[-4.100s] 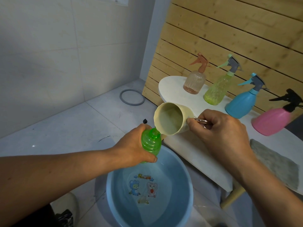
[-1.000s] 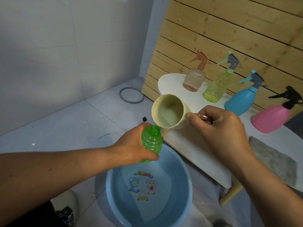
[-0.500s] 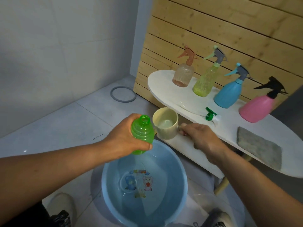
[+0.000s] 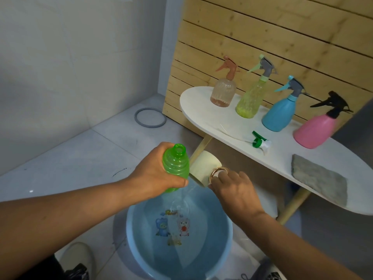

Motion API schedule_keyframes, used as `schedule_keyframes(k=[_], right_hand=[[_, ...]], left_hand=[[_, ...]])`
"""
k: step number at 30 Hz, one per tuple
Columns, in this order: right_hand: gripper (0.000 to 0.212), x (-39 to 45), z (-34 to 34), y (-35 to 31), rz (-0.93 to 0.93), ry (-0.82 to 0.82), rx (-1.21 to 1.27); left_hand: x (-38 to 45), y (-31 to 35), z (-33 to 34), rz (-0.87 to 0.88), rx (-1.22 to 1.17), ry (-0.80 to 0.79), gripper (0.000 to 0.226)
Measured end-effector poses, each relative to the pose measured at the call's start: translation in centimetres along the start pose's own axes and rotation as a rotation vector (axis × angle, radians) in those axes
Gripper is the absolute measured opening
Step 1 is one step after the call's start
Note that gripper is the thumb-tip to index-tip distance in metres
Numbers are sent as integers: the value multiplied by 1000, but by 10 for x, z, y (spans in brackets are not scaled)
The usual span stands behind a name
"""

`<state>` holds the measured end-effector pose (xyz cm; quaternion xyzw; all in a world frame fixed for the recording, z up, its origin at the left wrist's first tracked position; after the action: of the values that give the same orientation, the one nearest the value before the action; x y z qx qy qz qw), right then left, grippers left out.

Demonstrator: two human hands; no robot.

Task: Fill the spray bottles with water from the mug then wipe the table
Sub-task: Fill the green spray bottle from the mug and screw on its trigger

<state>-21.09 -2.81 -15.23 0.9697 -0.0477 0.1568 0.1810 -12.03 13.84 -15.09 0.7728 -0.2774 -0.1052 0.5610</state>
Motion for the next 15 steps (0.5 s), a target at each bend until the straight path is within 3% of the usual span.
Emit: schedule_keyframes(k=[4,8,15], right_hand=[[24,-4,-11,-5,-22,102,-76],[23,3,-20,6,34,82,23],[28,19,-22,86,556,-213,859]], left_hand=[[0,1,-1,-1,11,12,81],[2,4,-2,3,13,26,83],[8,14,-7,0,-21,36,82]])
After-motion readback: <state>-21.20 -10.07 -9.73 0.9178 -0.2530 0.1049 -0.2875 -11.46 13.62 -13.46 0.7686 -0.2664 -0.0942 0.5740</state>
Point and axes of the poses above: each hand's wrist, its own x-axis towards the middle knuckle, its own z-axis out of the palm, y = z × x, the point moved 10 cm from there along x, towards the middle knuckle, and after that the axes turned 11 degrees about z, right-handed, at the moved point
